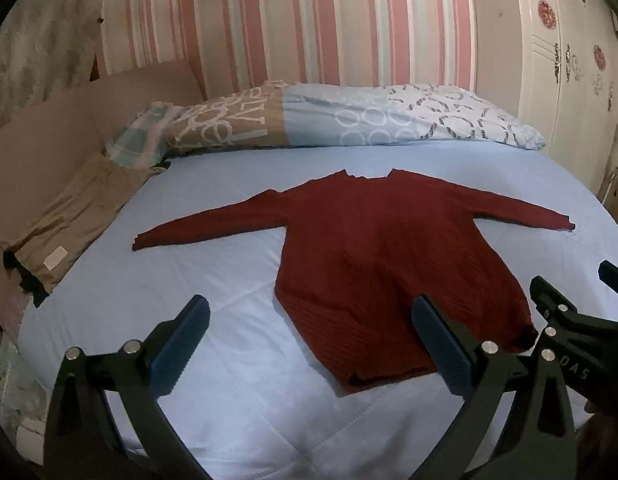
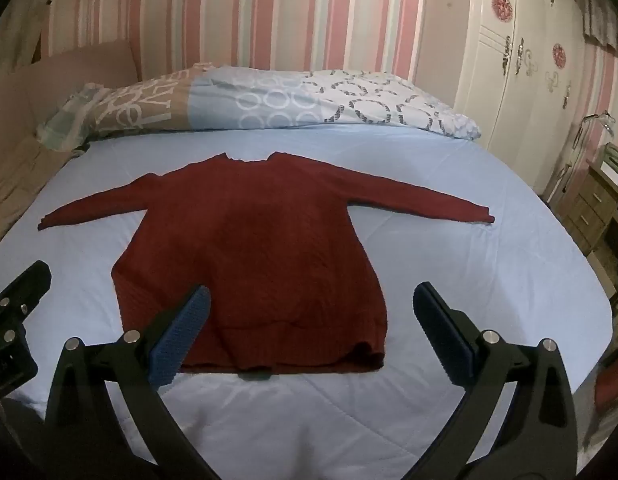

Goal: Fold small clothes

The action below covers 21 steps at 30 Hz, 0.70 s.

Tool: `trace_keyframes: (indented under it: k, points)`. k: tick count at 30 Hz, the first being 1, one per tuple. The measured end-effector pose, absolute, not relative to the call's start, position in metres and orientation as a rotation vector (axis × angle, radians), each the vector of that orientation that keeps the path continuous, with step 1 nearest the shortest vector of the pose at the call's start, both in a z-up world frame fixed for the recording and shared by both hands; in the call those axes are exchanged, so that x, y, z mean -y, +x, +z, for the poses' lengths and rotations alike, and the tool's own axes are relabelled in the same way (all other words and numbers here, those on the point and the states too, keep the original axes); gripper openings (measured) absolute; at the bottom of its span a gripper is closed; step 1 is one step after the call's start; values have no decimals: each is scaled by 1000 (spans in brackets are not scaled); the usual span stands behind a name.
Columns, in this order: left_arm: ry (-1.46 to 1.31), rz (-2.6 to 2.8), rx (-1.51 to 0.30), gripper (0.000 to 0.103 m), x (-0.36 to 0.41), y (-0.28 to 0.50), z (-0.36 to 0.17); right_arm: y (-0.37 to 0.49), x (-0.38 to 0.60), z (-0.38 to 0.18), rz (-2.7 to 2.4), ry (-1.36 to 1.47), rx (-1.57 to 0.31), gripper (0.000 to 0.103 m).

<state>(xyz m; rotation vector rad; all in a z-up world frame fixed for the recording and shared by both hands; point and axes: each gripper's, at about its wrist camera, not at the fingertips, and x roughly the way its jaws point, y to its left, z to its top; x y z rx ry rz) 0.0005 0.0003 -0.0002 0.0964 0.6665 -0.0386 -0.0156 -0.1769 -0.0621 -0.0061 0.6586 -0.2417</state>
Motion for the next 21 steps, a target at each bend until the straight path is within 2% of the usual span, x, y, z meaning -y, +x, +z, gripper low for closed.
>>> trace_keyframes:
  k: [21]
  points:
    - [101,-37,-657,102,0,0,0,-17,180,-56,-240,0,-662,100]
